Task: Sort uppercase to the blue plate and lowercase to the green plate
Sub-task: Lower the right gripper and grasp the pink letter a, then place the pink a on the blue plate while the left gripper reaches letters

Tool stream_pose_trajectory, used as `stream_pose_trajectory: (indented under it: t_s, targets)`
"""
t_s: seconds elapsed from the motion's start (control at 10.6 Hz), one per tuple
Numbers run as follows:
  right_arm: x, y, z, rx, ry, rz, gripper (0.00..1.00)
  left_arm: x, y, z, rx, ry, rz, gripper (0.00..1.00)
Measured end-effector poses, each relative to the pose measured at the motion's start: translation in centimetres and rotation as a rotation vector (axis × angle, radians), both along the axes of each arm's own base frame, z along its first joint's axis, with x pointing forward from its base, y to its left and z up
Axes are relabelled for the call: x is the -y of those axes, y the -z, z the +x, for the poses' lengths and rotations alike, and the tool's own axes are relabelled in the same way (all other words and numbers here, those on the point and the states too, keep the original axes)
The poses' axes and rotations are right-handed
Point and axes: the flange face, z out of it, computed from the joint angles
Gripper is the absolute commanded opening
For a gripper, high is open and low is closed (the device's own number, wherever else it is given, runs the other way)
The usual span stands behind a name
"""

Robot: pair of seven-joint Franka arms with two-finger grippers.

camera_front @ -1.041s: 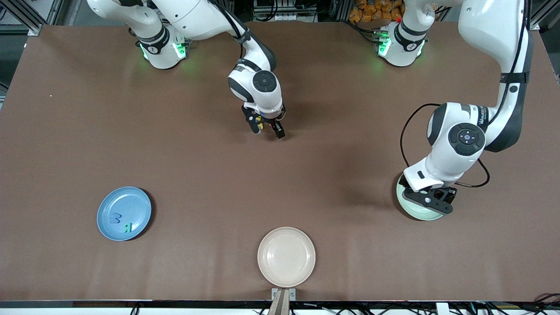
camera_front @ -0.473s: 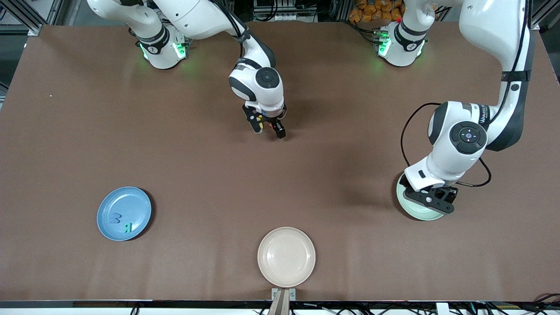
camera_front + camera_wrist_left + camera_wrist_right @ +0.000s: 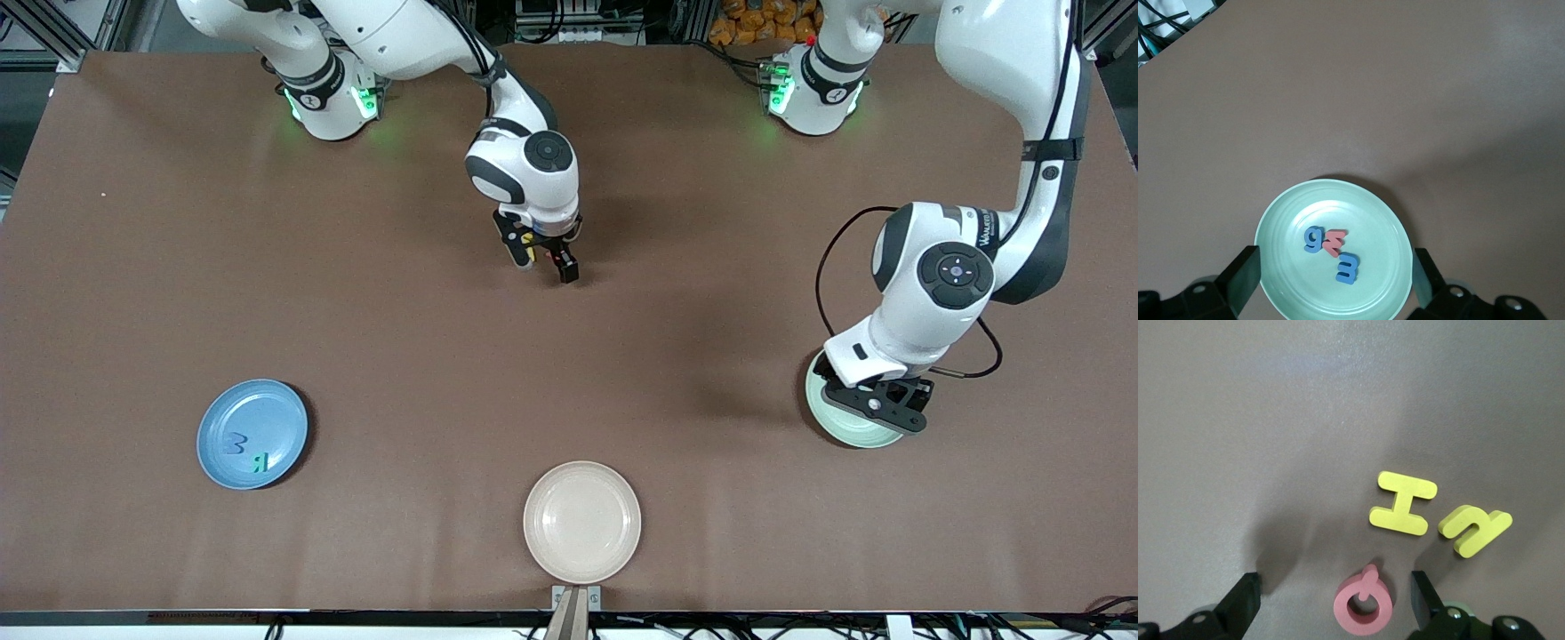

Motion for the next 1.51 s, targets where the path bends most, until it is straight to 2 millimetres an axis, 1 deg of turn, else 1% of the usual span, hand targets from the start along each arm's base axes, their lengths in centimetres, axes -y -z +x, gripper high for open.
stream_pose_trajectory:
  t_s: [0.38, 0.47, 0.57, 0.66, 0.85, 1.14, 1.32, 1.51]
  targets:
    - [-0.05, -0.03, -0.03, 0.000, 0.000, 0.001, 1.00, -0.03, 0.14, -0.09, -0.005, 0.000, 0.001, 1.00]
    - [-0.07, -0.03, -0.05, 0.001, 0.000, 0.001, 0.92, -0.03, 0.19, -0.12, -0.006, -0.001, 0.002, 1.00]
    - [-0.09, -0.03, -0.06, 0.001, 0.000, 0.001, 0.43, -0.03, 0.21, -0.13, -0.007, 0.000, 0.002, 1.00]
    - [-0.10, -0.04, -0.07, 0.001, 0.000, 0.002, 0.00, -0.01, 0.24, -0.15, -0.008, 0.000, 0.002, 1.00]
    - [-0.18, -0.10, -0.11, 0.002, -0.002, 0.004, 0.00, 0.01, 0.36, -0.23, -0.011, 0.000, 0.003, 1.00]
    - [-0.56, -0.78, -0.36, 0.005, -0.009, 0.008, 0.00, 0.01, 0.48, -0.29, -0.013, 0.000, 0.003, 1.00]
    - [-0.57, -0.76, -0.36, 0.005, -0.010, 0.008, 0.00, 0.01, 0.54, -0.32, -0.015, 0.000, 0.003, 1.00]
    - [-0.54, -0.99, 0.01, 0.013, -0.023, 0.012, 0.00, 0.01, 0.55, -0.33, -0.015, 0.001, 0.003, 1.00]
